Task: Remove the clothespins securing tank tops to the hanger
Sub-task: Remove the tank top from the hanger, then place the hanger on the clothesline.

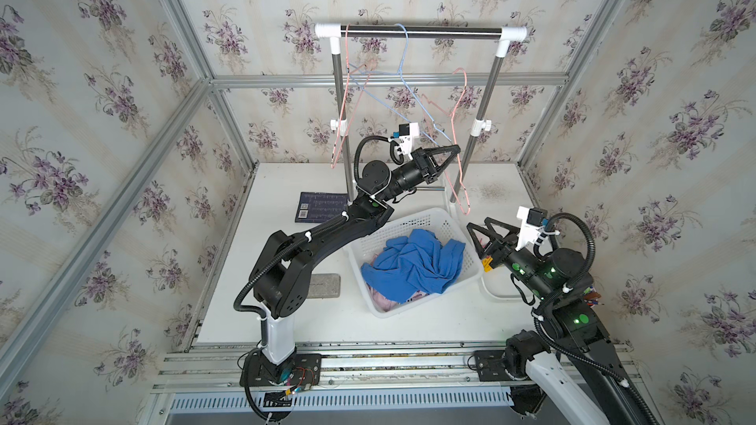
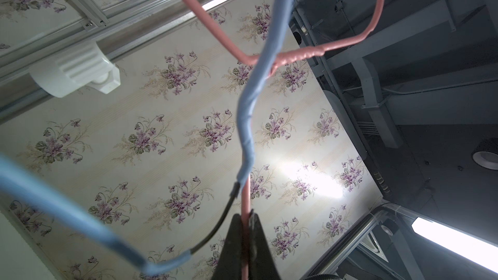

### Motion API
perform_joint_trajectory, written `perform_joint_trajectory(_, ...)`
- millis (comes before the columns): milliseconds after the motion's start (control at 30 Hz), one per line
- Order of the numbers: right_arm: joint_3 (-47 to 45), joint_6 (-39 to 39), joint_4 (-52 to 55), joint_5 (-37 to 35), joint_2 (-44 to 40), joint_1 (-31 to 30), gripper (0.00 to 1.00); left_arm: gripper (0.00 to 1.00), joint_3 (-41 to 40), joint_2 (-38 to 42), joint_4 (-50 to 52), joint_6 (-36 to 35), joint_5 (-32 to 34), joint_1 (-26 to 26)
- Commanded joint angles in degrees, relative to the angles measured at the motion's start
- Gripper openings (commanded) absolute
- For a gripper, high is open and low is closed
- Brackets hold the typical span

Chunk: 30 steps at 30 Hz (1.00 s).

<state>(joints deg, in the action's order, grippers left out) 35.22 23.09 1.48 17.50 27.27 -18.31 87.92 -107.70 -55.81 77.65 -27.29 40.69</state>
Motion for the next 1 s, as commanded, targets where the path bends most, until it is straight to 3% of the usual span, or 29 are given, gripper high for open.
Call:
perform_joint_trajectory(0, 1.13, -3.75, -1.40, 2.76, -0.41, 0.02, 0.74, 0.00, -0.63, 1.99, 1.48, -5.59, -0.08, 0.53)
perform_joint_trajectory(167, 3.87, -5.15, -4.47, 7.00, 2.79, 0.02, 0.71, 0.00, -2.17, 5.00, 5.84, -10.76, 0.76, 1.28)
perform_joint_trajectory(433, 7.63, -4.58, -11.63, 11.86, 8.29, 0.02, 0.63, 0.00, -0.74, 4.43, 6.81, -11.46, 0.74, 2.15)
perform_joint_trajectory(700, 6.53, -5.16, -13.80, 10.16, 12.11, 0.02, 0.48, 0.00, 0.05, 4.01, 6.82, -11.56, 0.75, 2.80)
perform_joint_trajectory(767, 6.04, -5.13, -14.18, 9.60, 12.20, 0.02, 0.40, 0.00, 0.24, 3.69, 6.83, -11.46, 0.68, 2.95)
perform_joint_trajectory(867, 6.00, -5.08, -13.61, 7.19, 11.62, 0.02, 0.16, 0.00, 0.63, 3.14, 6.77, -11.25, 0.70, 3.11)
perform_joint_trajectory(967, 5.67, -4.88, -12.41, 3.53, 9.68, 0.02, 0.00, 0.00, 1.56, 1.96, 6.56, -10.53, 0.16, 3.35)
